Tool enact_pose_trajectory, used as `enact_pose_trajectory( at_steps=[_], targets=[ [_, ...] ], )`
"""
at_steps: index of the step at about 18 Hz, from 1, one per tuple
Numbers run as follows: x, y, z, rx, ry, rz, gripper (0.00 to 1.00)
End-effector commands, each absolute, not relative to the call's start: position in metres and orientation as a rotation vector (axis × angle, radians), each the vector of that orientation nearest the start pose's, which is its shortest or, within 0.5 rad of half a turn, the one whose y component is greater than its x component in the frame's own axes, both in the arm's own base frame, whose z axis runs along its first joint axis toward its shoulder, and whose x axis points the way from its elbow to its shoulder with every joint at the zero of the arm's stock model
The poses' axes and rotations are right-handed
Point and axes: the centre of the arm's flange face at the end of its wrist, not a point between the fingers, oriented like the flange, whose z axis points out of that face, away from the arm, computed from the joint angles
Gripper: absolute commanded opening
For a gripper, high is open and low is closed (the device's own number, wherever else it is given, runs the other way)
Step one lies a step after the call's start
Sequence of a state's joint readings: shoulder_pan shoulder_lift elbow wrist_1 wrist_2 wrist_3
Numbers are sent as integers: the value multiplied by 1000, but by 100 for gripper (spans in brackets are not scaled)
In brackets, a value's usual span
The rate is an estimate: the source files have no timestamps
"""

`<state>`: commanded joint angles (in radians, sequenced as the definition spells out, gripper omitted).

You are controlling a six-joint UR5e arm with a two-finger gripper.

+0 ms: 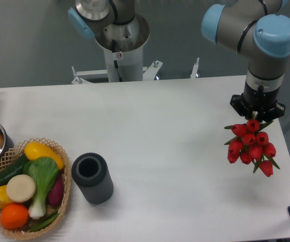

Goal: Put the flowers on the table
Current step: 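Carry the red tulip bunch with the gripper and lower it toward the table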

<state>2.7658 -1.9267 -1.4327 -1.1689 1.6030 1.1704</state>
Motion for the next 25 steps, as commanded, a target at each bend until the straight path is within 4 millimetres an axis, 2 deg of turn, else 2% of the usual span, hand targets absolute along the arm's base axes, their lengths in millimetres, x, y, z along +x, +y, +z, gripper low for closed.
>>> enact_pose_trajectory(
  at_steps=[2,6,10,12,15,19,23,25],
  targets=[
    [-552,360,395,-3090,-37,273,3],
    [-539,365,370,-3114,-13,212,3],
    [-527,387,359,-3118,28,193,5],
    [-514,405,355,-3118,54,180,6],
    [-492,427,335,-3131,84,133,12],
    [-468,449,329,-3129,140,109,20],
    [-455,463,325,-3127,145,100,35],
    [-456,464,325,-3115,147,123,44]
  ],
)
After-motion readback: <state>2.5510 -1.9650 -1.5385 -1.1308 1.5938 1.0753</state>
